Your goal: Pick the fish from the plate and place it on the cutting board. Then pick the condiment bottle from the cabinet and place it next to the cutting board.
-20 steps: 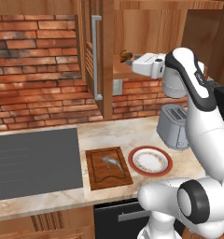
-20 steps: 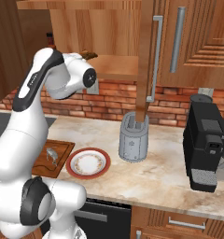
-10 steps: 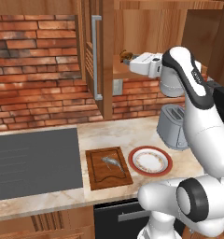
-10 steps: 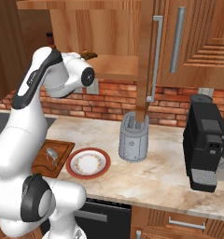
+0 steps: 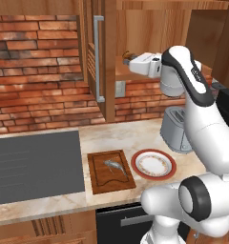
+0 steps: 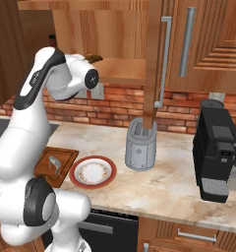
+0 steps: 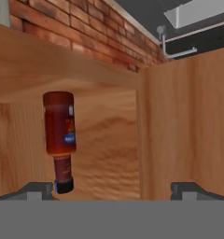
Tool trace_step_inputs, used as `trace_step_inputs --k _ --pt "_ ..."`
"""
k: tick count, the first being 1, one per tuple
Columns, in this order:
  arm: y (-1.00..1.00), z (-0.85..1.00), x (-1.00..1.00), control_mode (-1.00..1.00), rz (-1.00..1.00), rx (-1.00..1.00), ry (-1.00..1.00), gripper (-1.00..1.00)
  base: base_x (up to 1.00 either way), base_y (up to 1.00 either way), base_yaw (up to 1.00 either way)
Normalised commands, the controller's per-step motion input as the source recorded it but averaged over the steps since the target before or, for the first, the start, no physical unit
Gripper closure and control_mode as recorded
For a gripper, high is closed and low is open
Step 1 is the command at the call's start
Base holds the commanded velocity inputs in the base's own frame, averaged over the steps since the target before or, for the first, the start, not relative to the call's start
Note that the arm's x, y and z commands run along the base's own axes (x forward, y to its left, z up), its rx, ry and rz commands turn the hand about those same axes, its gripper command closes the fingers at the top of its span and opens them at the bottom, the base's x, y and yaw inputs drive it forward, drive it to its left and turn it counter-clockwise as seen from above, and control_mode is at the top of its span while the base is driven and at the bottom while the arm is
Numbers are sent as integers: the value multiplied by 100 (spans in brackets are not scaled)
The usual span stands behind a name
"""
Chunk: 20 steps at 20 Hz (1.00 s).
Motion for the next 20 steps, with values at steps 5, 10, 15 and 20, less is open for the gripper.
trace_step_inputs --k 5,10,15,20 --pt "0 0 18 -100 0 0 0 -100 0 0 0" --pt "0 0 20 -100 0 0 0 -100 0 0 0" --pt "4 1 14 -100 0 0 0 -100 0 0 0" --pt "7 9 1 -100 0 0 0 -100 0 0 0"
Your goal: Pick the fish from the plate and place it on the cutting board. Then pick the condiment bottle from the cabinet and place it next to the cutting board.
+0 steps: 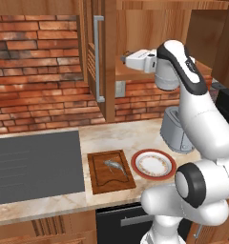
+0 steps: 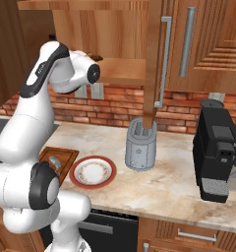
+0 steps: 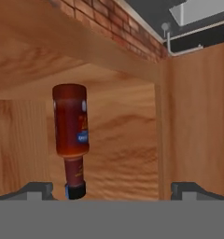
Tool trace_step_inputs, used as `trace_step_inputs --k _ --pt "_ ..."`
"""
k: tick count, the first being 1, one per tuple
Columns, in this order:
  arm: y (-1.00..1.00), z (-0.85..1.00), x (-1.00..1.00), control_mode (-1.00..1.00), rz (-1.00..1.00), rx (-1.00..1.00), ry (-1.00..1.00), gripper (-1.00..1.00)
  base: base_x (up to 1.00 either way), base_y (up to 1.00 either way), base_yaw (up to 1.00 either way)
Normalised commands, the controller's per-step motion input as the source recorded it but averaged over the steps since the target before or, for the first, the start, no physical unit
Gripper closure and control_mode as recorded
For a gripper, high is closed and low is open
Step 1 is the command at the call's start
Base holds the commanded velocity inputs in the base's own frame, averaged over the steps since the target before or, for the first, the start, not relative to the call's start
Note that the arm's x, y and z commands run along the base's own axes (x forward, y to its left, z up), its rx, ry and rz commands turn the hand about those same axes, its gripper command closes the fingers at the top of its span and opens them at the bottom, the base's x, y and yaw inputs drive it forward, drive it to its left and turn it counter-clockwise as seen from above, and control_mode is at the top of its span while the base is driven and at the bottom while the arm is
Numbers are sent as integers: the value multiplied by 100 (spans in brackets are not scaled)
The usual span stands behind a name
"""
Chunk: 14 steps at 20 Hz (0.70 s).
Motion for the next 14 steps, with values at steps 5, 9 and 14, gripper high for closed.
trace_step_inputs --k 5,9,14 --pt "4 12 0 -100 0 0 0 -100 0 0 0" --pt "0 12 0 -100 0 0 0 -100 0 0 0" --pt "0 8 0 -100 0 0 0 -100 0 0 0"
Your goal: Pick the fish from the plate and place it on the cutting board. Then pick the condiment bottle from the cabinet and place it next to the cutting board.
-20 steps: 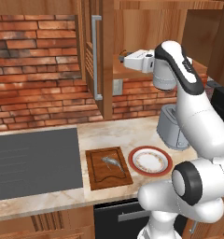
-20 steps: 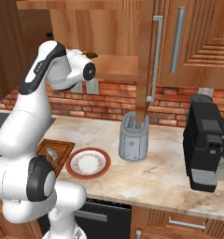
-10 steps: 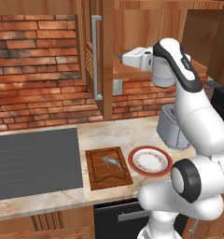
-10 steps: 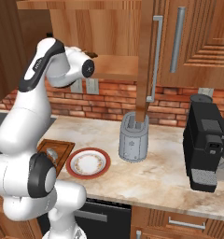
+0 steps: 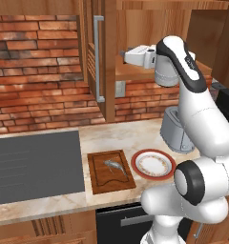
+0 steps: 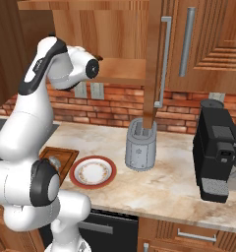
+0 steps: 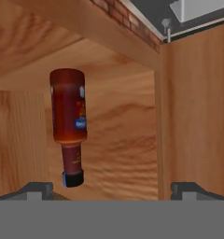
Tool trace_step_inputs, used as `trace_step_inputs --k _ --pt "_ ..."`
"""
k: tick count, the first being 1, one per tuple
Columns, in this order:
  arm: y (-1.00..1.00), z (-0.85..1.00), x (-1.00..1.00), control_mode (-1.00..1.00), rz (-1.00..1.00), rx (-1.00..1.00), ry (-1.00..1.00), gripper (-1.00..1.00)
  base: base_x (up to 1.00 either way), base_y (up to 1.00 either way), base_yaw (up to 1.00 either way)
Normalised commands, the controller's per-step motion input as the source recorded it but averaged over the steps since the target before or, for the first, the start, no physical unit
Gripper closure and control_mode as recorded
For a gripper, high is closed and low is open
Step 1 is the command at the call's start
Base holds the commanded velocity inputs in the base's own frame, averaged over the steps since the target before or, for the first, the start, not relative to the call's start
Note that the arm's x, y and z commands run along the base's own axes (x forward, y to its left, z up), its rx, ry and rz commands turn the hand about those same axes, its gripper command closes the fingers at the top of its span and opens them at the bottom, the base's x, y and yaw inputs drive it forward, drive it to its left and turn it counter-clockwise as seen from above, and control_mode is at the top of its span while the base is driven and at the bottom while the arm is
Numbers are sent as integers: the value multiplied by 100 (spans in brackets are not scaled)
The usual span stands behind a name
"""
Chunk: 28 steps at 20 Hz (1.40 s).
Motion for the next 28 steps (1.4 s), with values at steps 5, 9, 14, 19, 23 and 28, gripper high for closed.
trace_step_inputs --k 5,9,14,19,23,28 --pt "2 6 0 -100 0 0 0 -100 0 0 0" --pt "6 4 0 -100 0 0 0 -100 0 0 0" --pt "11 1 0 -100 0 0 0 -100 0 0 0" --pt "7 0 0 -100 0 0 0 -100 0 0 0" --pt "2 0 1 -100 0 0 0 -100 0 0 0" --pt "0 0 6 -100 0 0 0 -100 0 0 0"
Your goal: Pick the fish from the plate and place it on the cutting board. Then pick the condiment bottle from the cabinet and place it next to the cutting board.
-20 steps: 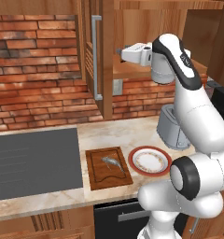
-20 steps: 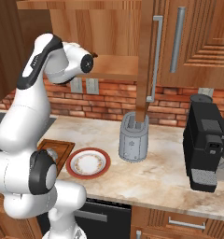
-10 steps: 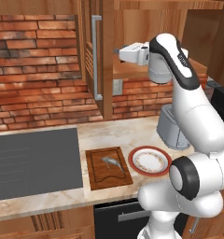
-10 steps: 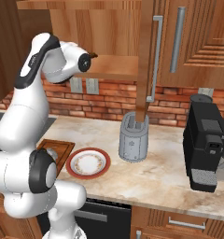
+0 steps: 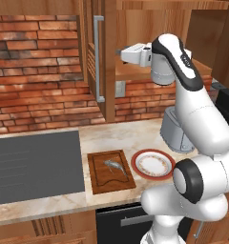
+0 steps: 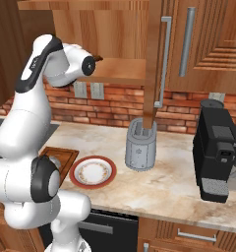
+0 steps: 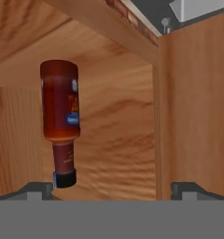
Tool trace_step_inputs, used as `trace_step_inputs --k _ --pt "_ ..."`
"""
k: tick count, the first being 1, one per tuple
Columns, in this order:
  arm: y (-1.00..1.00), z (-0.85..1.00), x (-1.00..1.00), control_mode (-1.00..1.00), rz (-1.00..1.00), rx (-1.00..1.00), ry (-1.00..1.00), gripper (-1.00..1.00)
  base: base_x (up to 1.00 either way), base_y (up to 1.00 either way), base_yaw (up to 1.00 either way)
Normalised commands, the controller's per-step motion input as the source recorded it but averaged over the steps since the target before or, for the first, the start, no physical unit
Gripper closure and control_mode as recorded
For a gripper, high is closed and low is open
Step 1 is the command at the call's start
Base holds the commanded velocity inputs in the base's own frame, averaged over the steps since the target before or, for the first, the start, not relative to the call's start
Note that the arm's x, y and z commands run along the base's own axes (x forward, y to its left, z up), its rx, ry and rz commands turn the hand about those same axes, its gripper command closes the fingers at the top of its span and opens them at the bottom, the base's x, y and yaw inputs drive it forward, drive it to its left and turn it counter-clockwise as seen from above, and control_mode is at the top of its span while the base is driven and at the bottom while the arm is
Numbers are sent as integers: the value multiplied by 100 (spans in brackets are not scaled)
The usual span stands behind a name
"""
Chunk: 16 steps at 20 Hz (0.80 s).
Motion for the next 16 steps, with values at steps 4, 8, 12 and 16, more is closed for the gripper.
trace_step_inputs --k 4,8,12,16 --pt "0 0 8 -100 0 0 0 -100 0 0 0" --pt "0 0 7 -100 0 0 0 -100 0 0 0" --pt "1 0 8 -100 0 0 0 -100 0 0 0" --pt "4 0 7 -100 0 0 0 -100 0 0 0"
